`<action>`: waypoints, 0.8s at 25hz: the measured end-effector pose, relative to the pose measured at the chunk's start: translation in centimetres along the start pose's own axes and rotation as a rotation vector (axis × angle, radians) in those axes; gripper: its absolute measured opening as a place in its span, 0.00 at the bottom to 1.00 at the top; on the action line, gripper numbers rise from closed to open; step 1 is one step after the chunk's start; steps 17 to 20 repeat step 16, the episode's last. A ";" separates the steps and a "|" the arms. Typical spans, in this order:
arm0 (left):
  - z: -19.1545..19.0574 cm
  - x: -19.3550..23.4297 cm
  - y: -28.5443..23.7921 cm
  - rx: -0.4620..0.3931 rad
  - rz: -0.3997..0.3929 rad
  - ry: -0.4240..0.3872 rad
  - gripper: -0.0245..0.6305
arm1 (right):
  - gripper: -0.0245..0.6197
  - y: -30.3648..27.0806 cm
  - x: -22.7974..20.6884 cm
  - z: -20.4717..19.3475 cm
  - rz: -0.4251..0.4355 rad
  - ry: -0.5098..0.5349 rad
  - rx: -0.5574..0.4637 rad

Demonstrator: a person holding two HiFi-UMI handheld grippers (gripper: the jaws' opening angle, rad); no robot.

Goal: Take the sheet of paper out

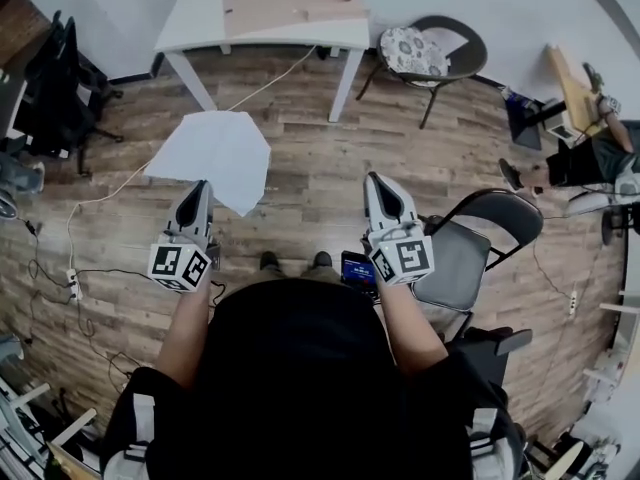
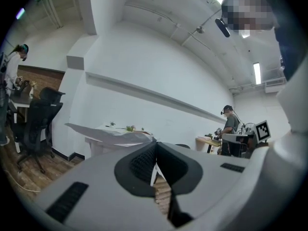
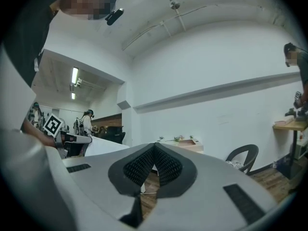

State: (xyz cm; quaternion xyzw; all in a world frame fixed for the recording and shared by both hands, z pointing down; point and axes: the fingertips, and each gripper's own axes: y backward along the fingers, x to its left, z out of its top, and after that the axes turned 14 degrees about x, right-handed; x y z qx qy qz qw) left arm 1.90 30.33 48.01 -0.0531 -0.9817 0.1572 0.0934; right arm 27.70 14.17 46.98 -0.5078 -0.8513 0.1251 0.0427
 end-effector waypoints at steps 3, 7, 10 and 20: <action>-0.4 1.0 0.8 0.001 -0.001 0.011 0.04 | 0.05 -0.5 0.9 0.3 0.005 0.010 -0.002; -0.8 1.6 1.2 0.004 -0.002 0.026 0.04 | 0.05 -0.3 0.9 -0.1 -0.002 -0.004 0.004; -1.0 1.9 1.5 0.009 -0.008 0.030 0.04 | 0.05 -0.2 1.0 -0.3 -0.015 -0.006 0.005; -1.2 1.0 1.1 0.013 -0.022 0.038 0.04 | 0.05 0.7 0.4 -0.4 -0.029 -0.003 0.006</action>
